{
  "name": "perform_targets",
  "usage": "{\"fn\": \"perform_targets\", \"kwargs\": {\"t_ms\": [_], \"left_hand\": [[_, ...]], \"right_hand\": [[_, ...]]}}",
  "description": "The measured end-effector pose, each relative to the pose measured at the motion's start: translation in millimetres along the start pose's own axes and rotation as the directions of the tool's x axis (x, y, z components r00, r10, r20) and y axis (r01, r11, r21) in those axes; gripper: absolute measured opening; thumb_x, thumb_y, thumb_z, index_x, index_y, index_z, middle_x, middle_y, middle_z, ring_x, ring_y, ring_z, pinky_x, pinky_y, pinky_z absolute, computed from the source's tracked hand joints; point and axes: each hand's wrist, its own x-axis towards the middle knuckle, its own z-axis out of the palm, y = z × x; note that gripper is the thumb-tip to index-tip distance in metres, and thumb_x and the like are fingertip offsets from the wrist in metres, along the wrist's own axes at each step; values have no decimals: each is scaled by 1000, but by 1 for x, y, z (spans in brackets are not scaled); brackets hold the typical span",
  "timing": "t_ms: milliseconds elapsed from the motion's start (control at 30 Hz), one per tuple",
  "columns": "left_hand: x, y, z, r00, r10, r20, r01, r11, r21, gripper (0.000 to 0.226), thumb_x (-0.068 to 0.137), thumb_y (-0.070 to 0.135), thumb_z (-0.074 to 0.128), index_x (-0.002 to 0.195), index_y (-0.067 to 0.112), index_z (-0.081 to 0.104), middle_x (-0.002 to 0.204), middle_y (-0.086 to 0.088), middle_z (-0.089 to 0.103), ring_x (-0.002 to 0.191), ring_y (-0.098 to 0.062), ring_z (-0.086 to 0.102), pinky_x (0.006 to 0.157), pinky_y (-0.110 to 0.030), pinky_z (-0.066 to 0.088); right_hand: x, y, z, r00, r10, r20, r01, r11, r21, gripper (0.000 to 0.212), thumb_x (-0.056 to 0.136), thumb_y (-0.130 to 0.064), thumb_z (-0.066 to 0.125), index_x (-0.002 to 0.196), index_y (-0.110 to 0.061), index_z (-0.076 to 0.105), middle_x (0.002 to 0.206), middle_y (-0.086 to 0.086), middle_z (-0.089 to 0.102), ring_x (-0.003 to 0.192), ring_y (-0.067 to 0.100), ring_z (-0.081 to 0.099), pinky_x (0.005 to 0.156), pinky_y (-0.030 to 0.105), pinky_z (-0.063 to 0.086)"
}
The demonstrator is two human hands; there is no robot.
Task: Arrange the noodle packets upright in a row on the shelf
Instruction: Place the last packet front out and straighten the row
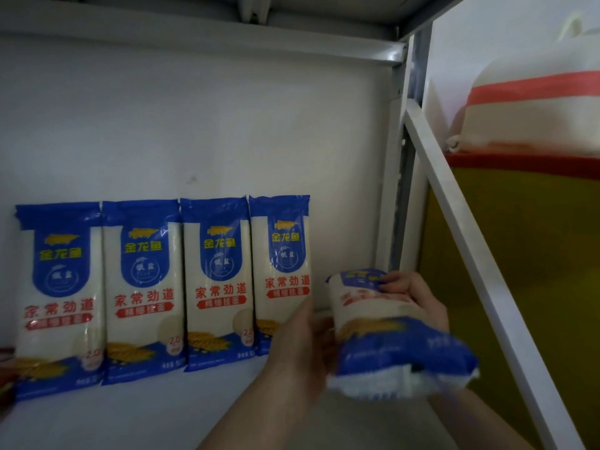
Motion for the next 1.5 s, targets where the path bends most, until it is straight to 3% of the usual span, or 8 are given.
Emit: {"fn": "perform_targets", "kwargs": {"t_ms": [133, 233, 400, 600, 867, 1067, 1233, 1500], "left_hand": [[0, -2, -26, 995, 92, 40, -85, 985, -150, 45, 96, 34, 45, 123, 1, 57, 80, 1, 61, 58, -6, 63, 56, -18, 56], [-26, 1, -18, 967, 241, 80, -252, 951, 181, 11, 84, 22, 65, 89, 13, 64, 64, 4, 71, 45, 0, 64, 43, -13, 50], [-31, 6, -10, 950, 311, -26, -293, 917, 270, 38, 63, 23, 80, 98, 15, 69, 83, -3, 77, 75, -22, 74, 65, -33, 57], [-31, 14, -14, 871, 455, -183, -394, 871, 292, 34, 68, 15, 81, 99, 19, 68, 85, -3, 77, 76, -23, 74, 70, -40, 60], [-46, 28, -6, 684, 720, -118, -529, 602, 598, 45, 66, 16, 83, 97, 35, 57, 85, 12, 69, 71, -3, 68, 50, -15, 51], [-48, 36, -12, 698, 716, -20, -524, 530, 667, 44, 62, 11, 85, 87, 38, 60, 71, 21, 70, 67, 11, 65, 45, -5, 46], [-56, 48, -18, 706, 708, 22, -579, 559, 594, 24, 72, 22, 77, 92, 29, 66, 79, 12, 75, 70, -5, 72, 52, -16, 55], [-68, 63, -16, 554, 831, 52, -691, 424, 585, 20, 79, 34, 66, 93, 20, 66, 88, -10, 71, 85, -25, 70, 74, -39, 59]], "right_hand": [[-2, -11, 6, 994, -52, 94, 50, 998, 29, 26, 72, -19, 77, 85, -35, 61, 118, -21, 54, 112, -9, 51, 89, 7, 44], [1, -15, 9, 981, -156, 113, 165, 983, -82, 35, 77, -19, 71, 100, -43, 60, 130, -17, 47, 116, -10, 48, 82, 6, 48], [4, -22, 15, 941, 308, 142, -335, 907, 255, 40, 95, -9, 51, 127, -31, 44, 107, -19, 59, 75, -9, 65, 50, 15, 52], [5, -37, 15, 669, 537, 514, -714, 655, 245, 55, 81, -56, 51, 109, -10, 61, 99, 15, 74, 94, 34, 71, 87, 46, 55], [1, -40, 42, 713, 325, 621, -611, 723, 322, 41, 68, -12, 82, 106, -12, 66, 104, 13, 74, 92, 28, 72, 74, 35, 59], [4, -36, 50, 835, 240, 495, -426, 851, 306, 34, 59, 6, 82, 79, -21, 77, 94, 9, 76, 88, 23, 73, 72, 32, 59], [-3, -40, 49, 811, 263, 523, -379, 917, 126, 39, 64, -3, 81, 98, -20, 70, 96, -4, 76, 91, 13, 72, 76, 28, 58], [-5, -57, 46, 784, 228, 577, -345, 933, 100, 30, 68, -23, 78, 96, -26, 68, 92, -10, 76, 85, 9, 73, 68, 20, 57]]}}
